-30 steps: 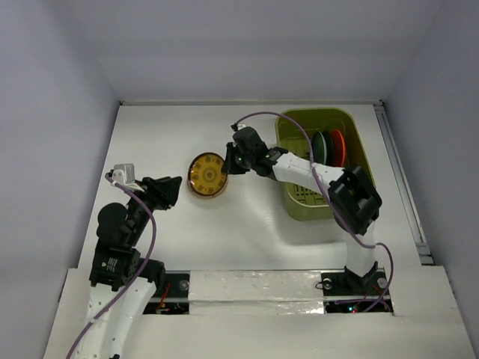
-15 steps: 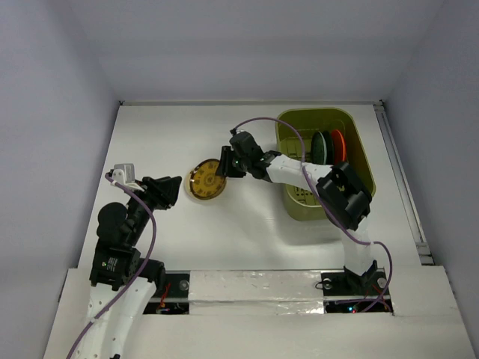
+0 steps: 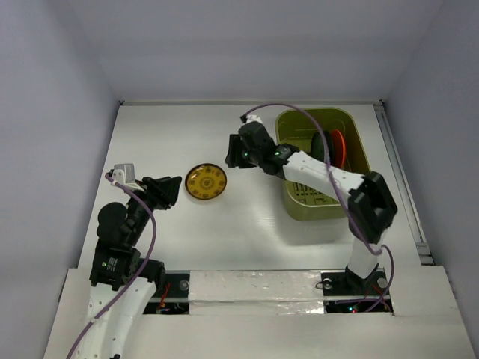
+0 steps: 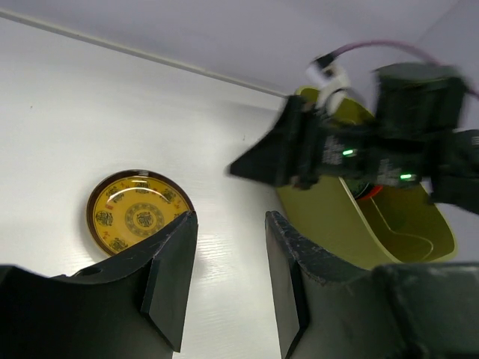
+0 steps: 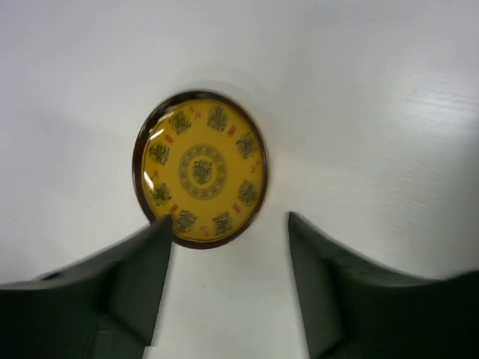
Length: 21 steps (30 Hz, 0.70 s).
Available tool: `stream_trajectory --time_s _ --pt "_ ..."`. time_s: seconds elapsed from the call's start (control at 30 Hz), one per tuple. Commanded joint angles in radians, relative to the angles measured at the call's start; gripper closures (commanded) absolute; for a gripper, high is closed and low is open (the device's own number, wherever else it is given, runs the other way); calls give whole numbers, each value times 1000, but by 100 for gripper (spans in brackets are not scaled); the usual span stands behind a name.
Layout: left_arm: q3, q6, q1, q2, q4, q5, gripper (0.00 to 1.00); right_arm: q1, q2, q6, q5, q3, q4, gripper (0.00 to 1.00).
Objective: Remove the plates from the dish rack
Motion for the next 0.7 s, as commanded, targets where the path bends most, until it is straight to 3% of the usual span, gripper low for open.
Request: stream_trajectory --time_s 0.0,0.03,0.07,0.1,0.27,0.4,0.57,0.67 --pt "-9 -3 6 -5 47 16 62 10 -182 -87 223 -9 -56 50" --pt "-8 -3 6 -8 47 16 62 10 -244 -107 279 -19 -74 86" --pt "-8 -5 6 -8 47 16 62 0 -274 -145 332 -25 -96 96" --pt "-8 -5 6 -10 47 17 62 -12 -301 -162 403 -32 -148 100" --pt "-11 -5 6 -22 50 22 62 -173 -476 -231 466 -95 -231 100" --pt "-11 -5 6 -22 49 19 62 -292 -496 -282 523 -144 -283 94" --pt "-11 -5 6 -17 50 22 62 -351 -458 -316 572 -196 -289 72" --pt "-11 -5 6 -17 52 22 62 -387 -443 -314 561 -212 -262 66"
